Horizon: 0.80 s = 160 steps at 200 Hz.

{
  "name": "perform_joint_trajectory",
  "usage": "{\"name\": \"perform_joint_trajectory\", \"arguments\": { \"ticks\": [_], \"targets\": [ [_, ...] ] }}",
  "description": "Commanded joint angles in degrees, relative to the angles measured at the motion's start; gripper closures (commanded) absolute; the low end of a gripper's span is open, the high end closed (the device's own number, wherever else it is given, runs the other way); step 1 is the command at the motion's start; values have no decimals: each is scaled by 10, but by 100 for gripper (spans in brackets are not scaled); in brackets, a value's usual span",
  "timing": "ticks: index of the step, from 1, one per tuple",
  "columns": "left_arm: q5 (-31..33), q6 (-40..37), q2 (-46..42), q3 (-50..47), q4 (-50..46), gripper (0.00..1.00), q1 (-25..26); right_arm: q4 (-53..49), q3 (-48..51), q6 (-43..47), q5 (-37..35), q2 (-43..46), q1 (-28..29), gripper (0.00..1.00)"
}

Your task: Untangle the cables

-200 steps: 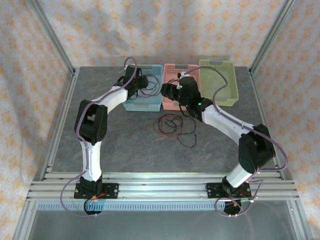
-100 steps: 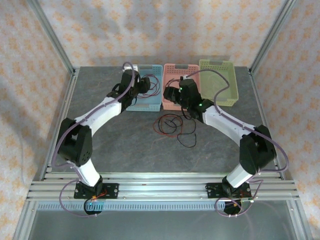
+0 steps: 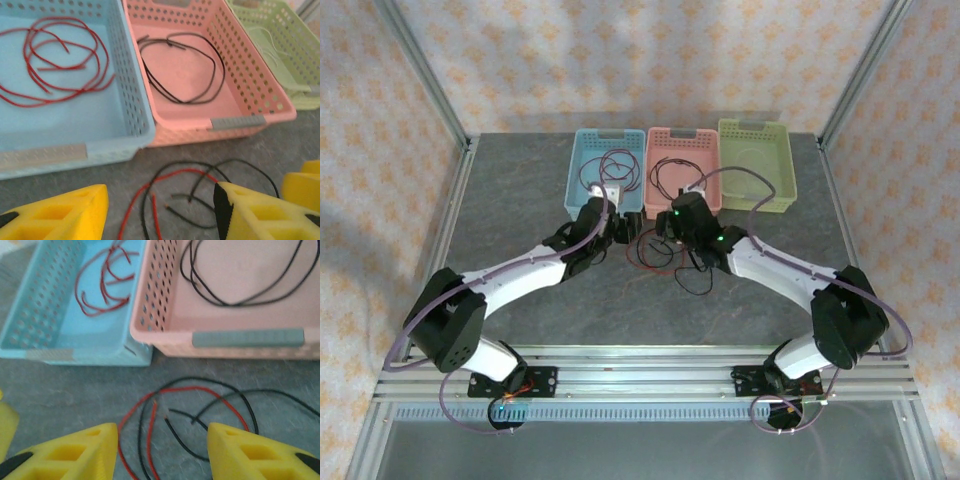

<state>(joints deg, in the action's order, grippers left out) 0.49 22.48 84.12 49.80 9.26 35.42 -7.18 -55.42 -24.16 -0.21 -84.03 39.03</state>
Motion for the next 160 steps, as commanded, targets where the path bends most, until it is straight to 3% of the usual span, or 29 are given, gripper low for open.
{"name": "perform_joint_trajectory", "arguments": {
  "ticks": [1,86,138,160],
  "targets": [
    [6,40,-23,-33,51,41,18,-34,27,-21,-41,24,9,53],
    [-8,89,-18,-121,129,41,112,-204,78,-124,-73,31,10,60],
    [-31,143,-4,-162,219,41,142,-140,110,-136,28,49,-3,60],
    [-18,182,-19,-205,264,42,143,-132,108,-130,30,62,16,59]
  ]
}}
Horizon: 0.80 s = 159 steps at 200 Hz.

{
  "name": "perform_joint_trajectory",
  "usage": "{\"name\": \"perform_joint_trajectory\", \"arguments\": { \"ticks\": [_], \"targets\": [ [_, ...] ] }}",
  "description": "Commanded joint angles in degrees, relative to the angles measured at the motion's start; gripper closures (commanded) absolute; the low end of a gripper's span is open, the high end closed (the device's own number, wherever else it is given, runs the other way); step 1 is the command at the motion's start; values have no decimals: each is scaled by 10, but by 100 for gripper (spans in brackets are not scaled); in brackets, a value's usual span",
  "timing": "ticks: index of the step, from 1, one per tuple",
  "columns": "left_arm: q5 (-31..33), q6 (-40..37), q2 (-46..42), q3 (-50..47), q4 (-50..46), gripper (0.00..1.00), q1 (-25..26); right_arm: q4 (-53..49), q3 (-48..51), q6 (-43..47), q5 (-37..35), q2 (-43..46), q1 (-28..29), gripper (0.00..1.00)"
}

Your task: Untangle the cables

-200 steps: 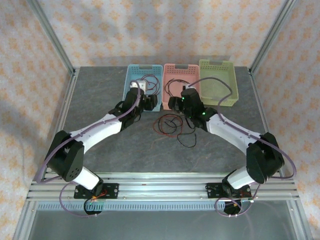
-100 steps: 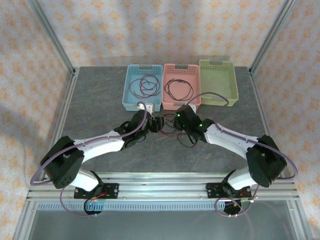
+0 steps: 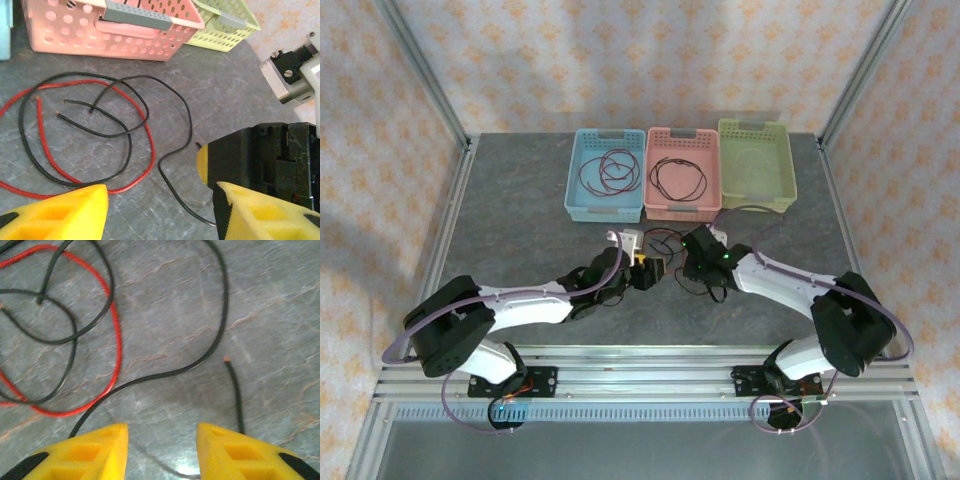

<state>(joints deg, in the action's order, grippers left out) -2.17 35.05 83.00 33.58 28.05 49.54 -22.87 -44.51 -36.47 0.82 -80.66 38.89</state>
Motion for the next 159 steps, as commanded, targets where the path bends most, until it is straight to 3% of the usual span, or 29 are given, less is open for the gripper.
{"name": "perform_joint_trajectory", "arguments": {
  "ticks": [1,43,97,159],
  "targets": [
    [11,57,-9,-45,78,42,2,25,-2,-6,19,29,18,59],
    [59,137,-40,-135,147,43,1,33,-2,44,56,50,32,53],
    [57,147,-38,-142,168,44,-8,-22,-55,73,34,-22,46,52],
    [58,153,-35,-145,179,44,-10,-30,-83,70,12,-84,49,58]
  ]
}}
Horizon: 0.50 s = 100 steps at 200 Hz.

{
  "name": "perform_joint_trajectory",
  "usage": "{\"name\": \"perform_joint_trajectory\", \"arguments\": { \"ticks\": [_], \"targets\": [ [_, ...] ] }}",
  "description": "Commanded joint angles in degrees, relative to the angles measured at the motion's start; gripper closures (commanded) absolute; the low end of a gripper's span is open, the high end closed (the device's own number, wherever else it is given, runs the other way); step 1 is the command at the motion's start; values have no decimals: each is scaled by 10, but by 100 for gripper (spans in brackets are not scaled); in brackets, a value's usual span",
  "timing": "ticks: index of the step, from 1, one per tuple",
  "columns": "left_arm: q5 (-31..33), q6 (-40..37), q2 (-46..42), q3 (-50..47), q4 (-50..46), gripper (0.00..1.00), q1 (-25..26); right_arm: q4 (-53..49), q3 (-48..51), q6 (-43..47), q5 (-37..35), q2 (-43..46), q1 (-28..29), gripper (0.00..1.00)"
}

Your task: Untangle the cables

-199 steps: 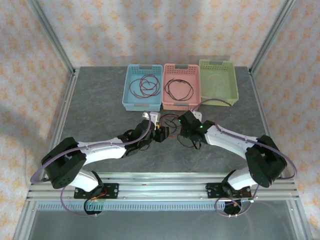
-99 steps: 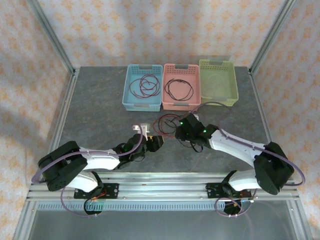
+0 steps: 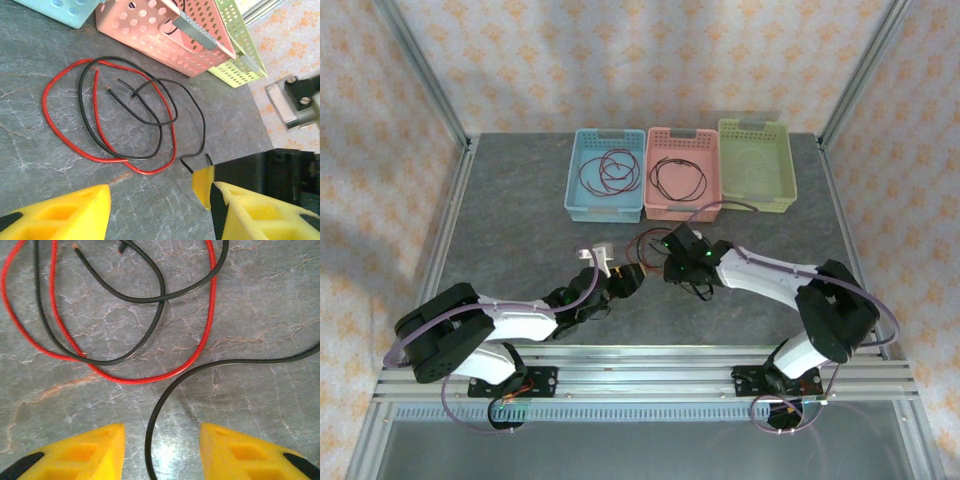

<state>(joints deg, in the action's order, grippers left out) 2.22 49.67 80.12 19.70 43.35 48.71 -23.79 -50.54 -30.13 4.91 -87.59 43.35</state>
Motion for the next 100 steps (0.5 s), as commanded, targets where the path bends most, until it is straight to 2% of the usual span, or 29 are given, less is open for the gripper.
{"name": "perform_joint_trajectory", "arguments": {
  "ticks": [1,16,49,100],
  "targets": [
    [14,7,-7,-6,26,44,-2,-21,-23,7,-29,-15,4,58],
    [18,6,-5,-3,24,44,-2,-24,-25,10,-33,-28,5,60],
    [22,-10,-4,19,-5,45,-5,-24,-22,9,-49,-28,12,71],
    [10,-59,22,90,-63,47,-6,-7,6,-14,-98,73,13,89]
  ]
}}
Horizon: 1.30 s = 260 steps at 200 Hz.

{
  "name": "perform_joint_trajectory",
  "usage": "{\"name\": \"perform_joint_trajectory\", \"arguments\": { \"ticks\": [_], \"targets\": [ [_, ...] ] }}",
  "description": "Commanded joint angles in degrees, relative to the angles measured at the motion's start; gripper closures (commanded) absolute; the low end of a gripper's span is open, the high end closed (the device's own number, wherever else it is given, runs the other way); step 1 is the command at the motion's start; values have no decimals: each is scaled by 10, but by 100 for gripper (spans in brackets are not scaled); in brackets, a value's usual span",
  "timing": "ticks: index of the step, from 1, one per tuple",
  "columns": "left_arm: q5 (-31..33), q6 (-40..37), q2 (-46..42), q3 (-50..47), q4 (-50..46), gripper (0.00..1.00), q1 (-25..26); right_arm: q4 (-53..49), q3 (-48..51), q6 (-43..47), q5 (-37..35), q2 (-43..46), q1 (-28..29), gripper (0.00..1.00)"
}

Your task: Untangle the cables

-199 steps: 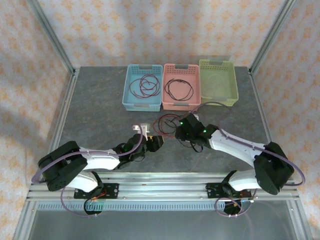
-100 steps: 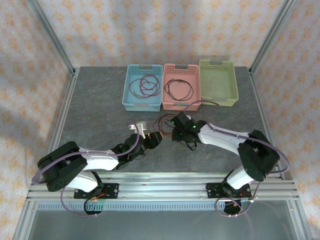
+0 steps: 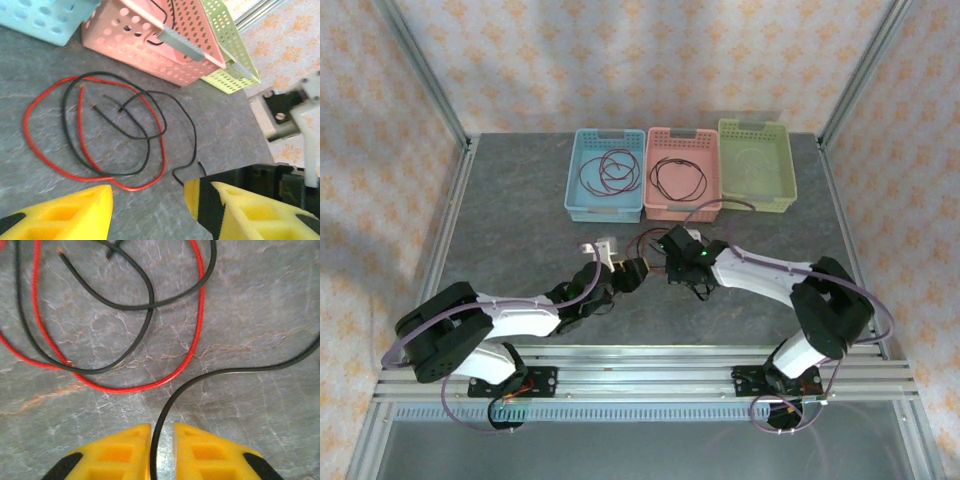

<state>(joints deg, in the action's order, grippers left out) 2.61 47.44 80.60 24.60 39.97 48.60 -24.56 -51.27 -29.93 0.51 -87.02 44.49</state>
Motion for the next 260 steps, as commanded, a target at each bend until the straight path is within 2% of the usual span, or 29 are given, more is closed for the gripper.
{"name": "perform_joint_trajectory", "arguments": {
  "ticks": [1,30,69,87,100,135,159,178,209,260],
  "targets": [
    [6,-38,17,42,-30,47,-5,0,15,-17,-56,69,2,89],
    [12,-62,43,81,-48,47,-5,-14,31,-37,-117,143,1,100],
    [1,-94,103,158,-77,47,-4,-12,45,-32,-193,237,1,100],
    [-2,-101,126,179,-79,48,-5,-8,42,-20,-203,267,1,100],
    [7,-96,130,182,-86,48,-7,7,45,9,-174,275,0,99],
    [-2,-40,84,94,-17,51,-34,12,56,50,-71,228,1,91],
    [10,-38,31,52,-27,50,-42,-2,43,77,-25,167,2,85],
    [16,-38,0,27,-39,50,-48,-13,27,80,-21,117,3,80],
    [34,-34,-36,3,-57,50,-57,-26,8,75,-45,57,9,59],
    [28,-17,-84,-39,-47,50,-97,-35,-25,90,-35,-15,26,55]
  ]
}}
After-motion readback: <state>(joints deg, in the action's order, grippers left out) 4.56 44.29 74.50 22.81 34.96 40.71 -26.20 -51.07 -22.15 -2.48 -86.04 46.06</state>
